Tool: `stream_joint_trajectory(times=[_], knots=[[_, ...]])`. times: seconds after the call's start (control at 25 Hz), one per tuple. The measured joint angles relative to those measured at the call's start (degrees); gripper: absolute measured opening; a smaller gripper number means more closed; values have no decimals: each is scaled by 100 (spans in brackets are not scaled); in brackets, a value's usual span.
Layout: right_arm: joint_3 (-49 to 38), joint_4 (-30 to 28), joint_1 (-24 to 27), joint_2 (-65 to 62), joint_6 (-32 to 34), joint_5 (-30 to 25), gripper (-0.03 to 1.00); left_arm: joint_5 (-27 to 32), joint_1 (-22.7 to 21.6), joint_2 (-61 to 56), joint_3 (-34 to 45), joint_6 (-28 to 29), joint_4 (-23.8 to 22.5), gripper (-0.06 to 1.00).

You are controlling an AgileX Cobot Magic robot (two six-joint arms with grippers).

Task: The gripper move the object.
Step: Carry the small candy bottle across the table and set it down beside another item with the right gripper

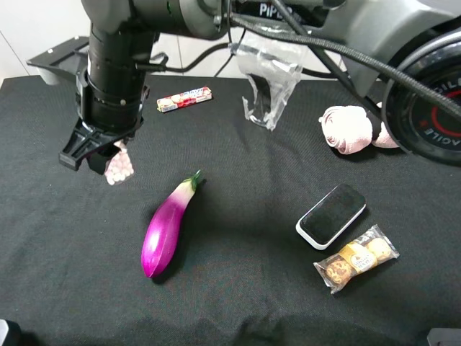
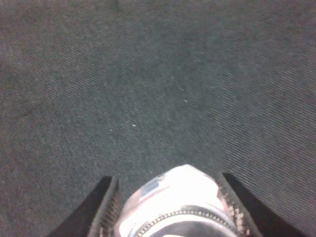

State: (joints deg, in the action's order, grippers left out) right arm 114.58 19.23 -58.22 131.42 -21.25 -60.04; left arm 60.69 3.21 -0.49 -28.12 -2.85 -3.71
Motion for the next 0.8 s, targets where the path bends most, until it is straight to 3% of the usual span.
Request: stream_joint_trajectory(times=[0.44,0.8], knots=[[-885,141,-5,0,-511,1140,32,0,0,0,0,0,0,99],[-1499,154,-5,0,-535,1810,32,0,0,0,0,0,0,99]])
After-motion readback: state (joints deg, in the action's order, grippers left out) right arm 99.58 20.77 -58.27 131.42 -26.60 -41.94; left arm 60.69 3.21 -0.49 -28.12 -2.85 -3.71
